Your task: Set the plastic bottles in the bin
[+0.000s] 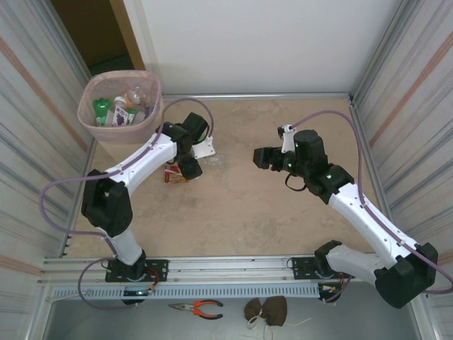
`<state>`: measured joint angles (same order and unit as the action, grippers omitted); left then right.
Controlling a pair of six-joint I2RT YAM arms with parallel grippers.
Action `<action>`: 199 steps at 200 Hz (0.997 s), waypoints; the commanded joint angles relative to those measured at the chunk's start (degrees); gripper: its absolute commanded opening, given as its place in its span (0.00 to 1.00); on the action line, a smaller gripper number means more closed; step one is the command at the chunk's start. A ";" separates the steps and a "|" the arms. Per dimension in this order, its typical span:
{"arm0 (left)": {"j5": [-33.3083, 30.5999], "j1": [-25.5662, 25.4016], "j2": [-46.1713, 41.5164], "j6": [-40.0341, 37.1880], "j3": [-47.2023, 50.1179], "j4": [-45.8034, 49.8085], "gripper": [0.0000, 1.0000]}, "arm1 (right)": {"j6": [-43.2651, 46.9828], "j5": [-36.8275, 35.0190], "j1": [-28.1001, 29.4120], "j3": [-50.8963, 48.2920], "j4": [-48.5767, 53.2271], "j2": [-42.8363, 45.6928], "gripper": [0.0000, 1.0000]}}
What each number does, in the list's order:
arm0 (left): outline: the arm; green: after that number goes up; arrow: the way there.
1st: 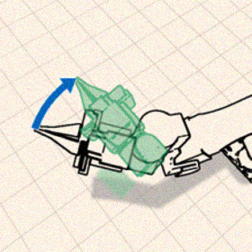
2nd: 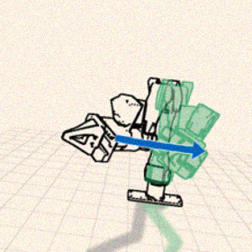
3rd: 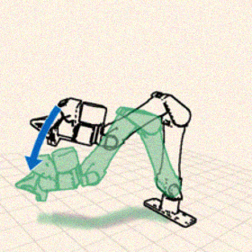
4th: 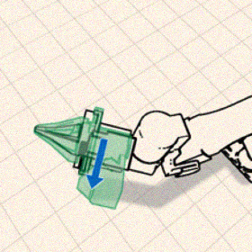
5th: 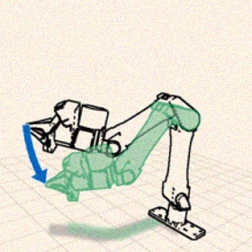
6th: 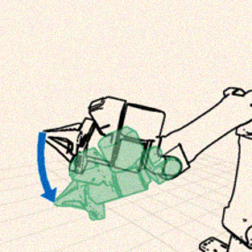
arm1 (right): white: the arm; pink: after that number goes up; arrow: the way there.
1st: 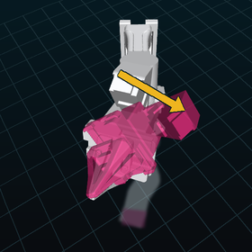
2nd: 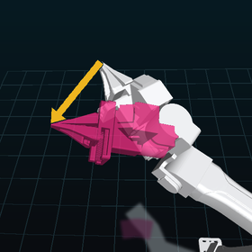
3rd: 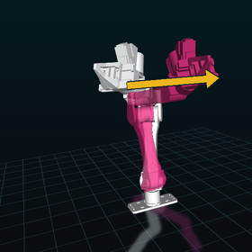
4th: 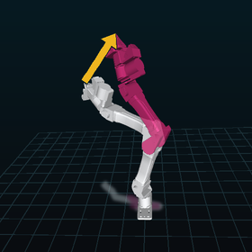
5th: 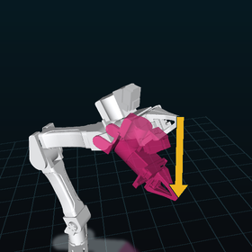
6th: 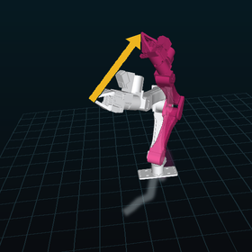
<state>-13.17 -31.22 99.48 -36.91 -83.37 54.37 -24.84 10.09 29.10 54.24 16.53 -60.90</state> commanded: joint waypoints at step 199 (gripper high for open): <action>-4.72 -0.53 9.22 4.51 8.31 0.87 0.73 | 1.74 -0.77 0.23 0.87 0.65 1.89 0.74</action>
<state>-20.56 -31.88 109.60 -34.61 -75.59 51.86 -24.82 9.87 29.23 54.24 16.69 -59.86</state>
